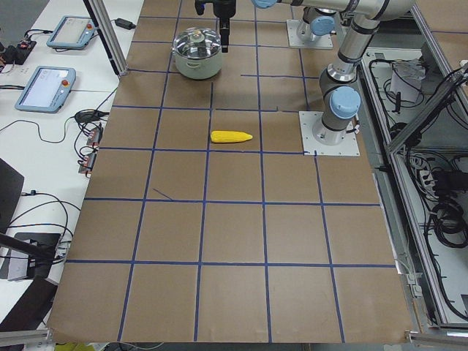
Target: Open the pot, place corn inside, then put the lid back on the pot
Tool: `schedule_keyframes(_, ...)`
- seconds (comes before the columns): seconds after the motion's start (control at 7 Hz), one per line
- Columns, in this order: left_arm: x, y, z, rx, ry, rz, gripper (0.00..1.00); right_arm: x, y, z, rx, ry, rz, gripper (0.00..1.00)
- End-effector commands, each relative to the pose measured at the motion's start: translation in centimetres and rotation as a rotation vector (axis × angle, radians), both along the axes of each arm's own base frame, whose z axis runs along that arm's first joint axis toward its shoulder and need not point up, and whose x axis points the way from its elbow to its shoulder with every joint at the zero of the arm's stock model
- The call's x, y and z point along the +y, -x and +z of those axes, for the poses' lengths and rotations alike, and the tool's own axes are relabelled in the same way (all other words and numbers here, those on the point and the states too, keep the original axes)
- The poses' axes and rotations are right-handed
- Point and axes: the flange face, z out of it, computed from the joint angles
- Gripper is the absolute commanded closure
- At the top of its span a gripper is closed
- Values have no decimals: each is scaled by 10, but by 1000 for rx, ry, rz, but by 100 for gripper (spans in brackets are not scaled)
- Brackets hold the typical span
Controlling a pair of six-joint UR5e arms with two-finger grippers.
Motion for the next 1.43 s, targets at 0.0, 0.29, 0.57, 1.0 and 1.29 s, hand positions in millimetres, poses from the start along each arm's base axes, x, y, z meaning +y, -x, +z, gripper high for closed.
schedule_keyframes(0.0,-1,0,0,8,3,-8,0,0,-1,0,0,1,2,1)
schedule_keyframes(0.29,0,-1,0,-2,1,-8,0,0,-2,0,0,2,0,1)
schedule_keyframes(0.57,0,-1,-1,-1,-5,-10,0,-10,-3,-6,0,0,6,1)
schedule_keyframes(1.0,-1,-1,-2,-1,-5,-10,0,-23,-26,-20,-3,12,45,1)
schedule_keyframes(1.29,-1,-1,-2,-1,-4,-10,0,-46,-61,-44,-9,52,105,1)
